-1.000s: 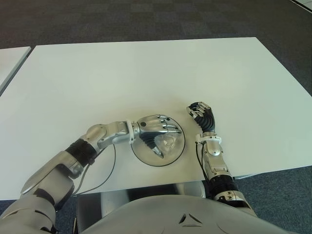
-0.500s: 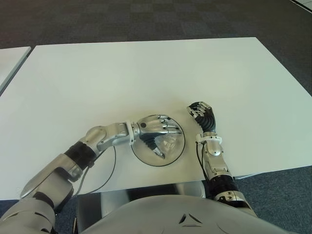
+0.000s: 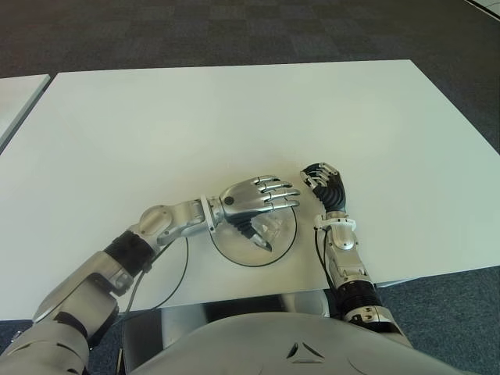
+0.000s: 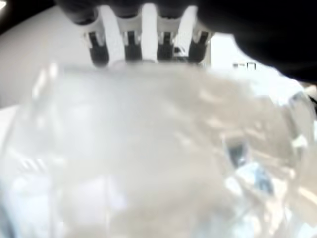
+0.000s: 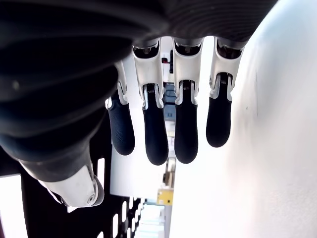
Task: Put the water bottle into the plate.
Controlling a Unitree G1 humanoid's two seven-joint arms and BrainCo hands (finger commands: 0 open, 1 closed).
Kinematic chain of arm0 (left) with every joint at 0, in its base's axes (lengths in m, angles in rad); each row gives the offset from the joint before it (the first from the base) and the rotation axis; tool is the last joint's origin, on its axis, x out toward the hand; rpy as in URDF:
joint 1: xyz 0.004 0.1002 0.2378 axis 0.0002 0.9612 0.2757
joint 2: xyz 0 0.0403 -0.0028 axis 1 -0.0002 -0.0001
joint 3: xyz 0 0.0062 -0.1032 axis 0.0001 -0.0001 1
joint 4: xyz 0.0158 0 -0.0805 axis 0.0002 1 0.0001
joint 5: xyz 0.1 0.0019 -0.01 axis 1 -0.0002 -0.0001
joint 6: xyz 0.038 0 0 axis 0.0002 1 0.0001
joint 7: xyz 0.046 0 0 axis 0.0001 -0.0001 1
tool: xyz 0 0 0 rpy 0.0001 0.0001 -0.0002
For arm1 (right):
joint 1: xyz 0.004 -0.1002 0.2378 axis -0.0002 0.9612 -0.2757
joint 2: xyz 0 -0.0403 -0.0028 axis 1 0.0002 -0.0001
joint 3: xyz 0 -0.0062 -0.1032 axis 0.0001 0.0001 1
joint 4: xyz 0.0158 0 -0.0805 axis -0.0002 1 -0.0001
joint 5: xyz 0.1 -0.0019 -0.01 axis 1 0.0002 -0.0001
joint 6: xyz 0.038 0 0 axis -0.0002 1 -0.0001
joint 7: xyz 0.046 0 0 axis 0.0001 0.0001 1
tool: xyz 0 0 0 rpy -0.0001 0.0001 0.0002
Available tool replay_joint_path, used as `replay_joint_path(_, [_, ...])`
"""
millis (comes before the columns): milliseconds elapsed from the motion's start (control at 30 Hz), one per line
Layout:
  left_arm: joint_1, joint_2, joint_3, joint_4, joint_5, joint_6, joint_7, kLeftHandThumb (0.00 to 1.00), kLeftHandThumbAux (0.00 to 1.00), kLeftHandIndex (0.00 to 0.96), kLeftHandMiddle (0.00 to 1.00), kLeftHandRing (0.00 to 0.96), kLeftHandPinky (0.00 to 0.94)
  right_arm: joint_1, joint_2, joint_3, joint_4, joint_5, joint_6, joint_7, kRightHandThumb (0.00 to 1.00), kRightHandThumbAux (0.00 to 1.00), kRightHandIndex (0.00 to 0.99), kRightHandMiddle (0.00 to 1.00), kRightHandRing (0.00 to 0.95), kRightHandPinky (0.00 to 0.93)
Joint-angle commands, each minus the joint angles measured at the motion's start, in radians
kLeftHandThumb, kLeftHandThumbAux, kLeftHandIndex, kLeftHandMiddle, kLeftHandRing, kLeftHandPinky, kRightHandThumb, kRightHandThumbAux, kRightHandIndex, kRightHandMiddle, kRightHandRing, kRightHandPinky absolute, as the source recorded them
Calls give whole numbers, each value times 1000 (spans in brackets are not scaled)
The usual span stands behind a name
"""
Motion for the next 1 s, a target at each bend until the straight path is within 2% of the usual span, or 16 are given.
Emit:
replay_joint_path(33, [0,-6,3,28,26,2,70,119,231,0,0,0,0,6,3,0,4,1,18,-5,707,734,423,470,462,466])
replay_joint_path(400, [-18,-39,9,57,69,37,251,172,220,0,0,0,0,14,4,7,-18,-38,49,-55,705,734,422,454,444,448])
replay_joint_path(700, [-21,-58,9,60,76,59,334,184,221,0,0,0,0,33,12,17,-63,-49,70,-74,704,734,421,451,435,436])
replay_joint_path(1000, [-33,-84,-3,93,98,87,422,194,219,0,0,0,0,51,16,28,-104,-49,81,-72,702,734,421,457,450,462])
